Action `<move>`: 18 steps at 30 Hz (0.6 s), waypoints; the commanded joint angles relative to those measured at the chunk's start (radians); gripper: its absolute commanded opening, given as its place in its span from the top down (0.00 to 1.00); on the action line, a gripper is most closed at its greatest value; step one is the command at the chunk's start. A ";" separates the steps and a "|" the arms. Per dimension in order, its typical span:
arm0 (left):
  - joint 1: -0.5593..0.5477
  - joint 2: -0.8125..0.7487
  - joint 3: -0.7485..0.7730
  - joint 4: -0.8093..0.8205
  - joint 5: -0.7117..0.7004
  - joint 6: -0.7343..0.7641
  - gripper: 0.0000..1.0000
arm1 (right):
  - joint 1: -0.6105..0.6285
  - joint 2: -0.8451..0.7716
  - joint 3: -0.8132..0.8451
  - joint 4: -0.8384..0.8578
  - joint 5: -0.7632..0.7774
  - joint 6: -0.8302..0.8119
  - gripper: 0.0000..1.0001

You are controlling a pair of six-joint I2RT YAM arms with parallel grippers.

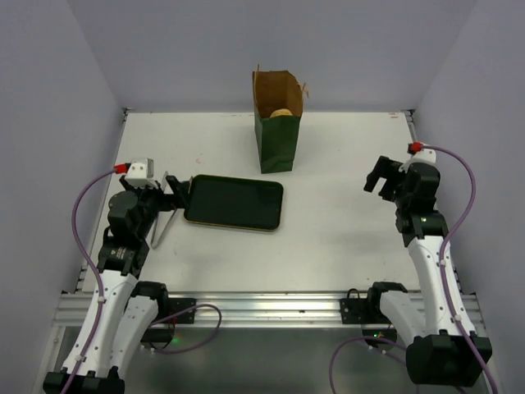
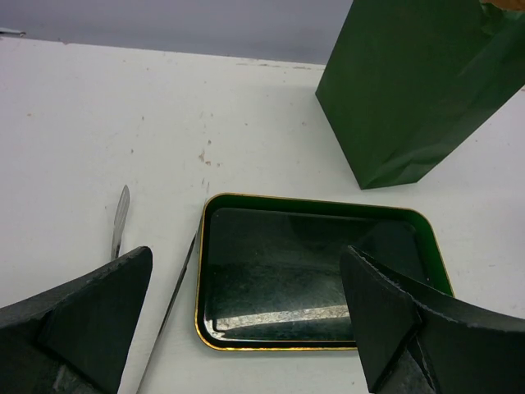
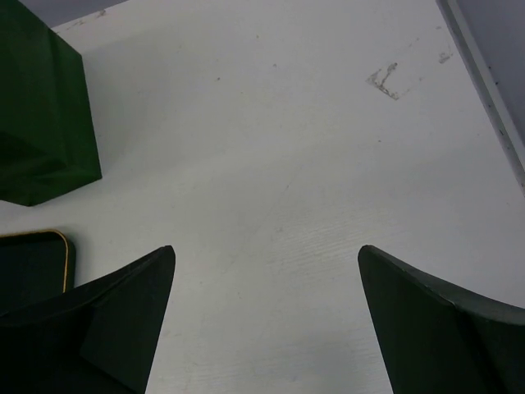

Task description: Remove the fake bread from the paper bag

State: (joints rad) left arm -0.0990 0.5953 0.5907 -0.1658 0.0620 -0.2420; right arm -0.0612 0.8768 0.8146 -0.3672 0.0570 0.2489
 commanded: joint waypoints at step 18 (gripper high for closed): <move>-0.005 0.008 0.001 0.058 -0.022 0.035 0.00 | 0.006 0.385 0.589 -0.296 -0.545 -0.444 0.01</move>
State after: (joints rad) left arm -0.0990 0.6022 0.5907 -0.1646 0.0574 -0.2386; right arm -0.0589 1.2236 1.3254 -0.6334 -0.3923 -0.2779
